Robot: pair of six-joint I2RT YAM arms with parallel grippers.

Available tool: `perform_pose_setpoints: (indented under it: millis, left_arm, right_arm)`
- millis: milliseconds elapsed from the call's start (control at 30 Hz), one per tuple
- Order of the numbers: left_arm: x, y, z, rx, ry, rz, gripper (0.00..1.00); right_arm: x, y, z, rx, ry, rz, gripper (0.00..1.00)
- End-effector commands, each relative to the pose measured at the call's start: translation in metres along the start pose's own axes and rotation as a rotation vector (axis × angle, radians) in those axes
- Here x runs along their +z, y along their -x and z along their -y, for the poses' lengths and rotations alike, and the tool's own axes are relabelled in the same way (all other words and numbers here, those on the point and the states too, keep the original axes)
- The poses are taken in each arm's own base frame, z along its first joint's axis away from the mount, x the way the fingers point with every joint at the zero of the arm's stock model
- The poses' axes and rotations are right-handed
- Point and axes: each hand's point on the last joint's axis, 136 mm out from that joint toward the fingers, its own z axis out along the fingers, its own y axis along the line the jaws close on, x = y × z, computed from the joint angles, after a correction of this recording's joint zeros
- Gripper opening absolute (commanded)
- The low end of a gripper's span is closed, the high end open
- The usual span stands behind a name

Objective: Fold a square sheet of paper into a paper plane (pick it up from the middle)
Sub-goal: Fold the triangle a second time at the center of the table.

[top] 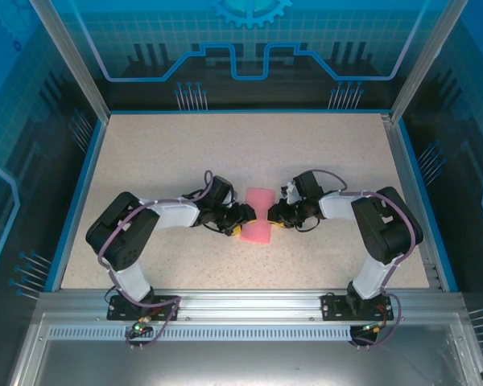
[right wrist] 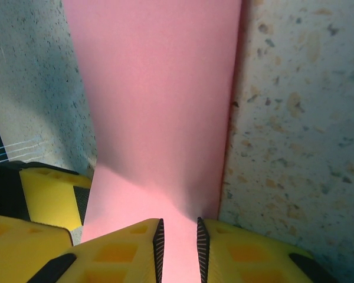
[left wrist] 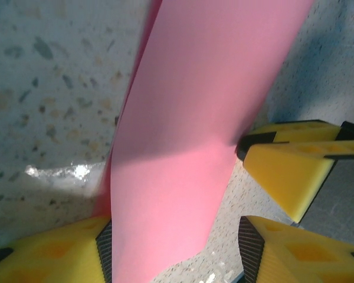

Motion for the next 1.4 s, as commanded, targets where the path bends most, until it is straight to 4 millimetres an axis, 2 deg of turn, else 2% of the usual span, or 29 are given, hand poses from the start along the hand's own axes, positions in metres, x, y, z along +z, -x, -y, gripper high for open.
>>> perform_pose_setpoints:
  millis: [0, 200, 467, 767, 1033, 1200, 1367]
  left_arm:
    - [-0.002, 0.013, 0.012, 0.010, -0.032, 0.018, 0.58]
    - [-0.001, 0.021, 0.006, -0.011, -0.025, 0.030, 0.58]
    - [0.006, 0.028, 0.022, -0.003, -0.097, 0.004, 0.57]
    - [0.004, 0.033, 0.025, -0.004, -0.110, 0.012, 0.55]
    - [0.005, 0.040, 0.028, -0.005, -0.119, 0.011, 0.43]
    - [0.003, 0.044, 0.024, -0.016, -0.112, 0.012, 0.36]
    - [0.002, 0.045, 0.026, -0.016, -0.116, 0.005, 0.25]
  right_arm:
    - [0.002, -0.015, 0.031, 0.069, -0.093, -0.038, 0.25]
    - [0.001, -0.015, 0.030, 0.066, -0.087, -0.038, 0.25]
    - [0.002, -0.013, 0.026, 0.062, -0.073, -0.039, 0.25]
    - [0.001, -0.012, 0.023, 0.056, -0.067, -0.039, 0.25]
    - [-0.007, -0.005, 0.004, -0.003, 0.010, 0.005, 0.28]
    - [-0.026, -0.001, -0.013, -0.090, 0.024, 0.077, 0.31]
    - [-0.046, -0.009, -0.026, -0.247, -0.066, 0.157, 0.39]
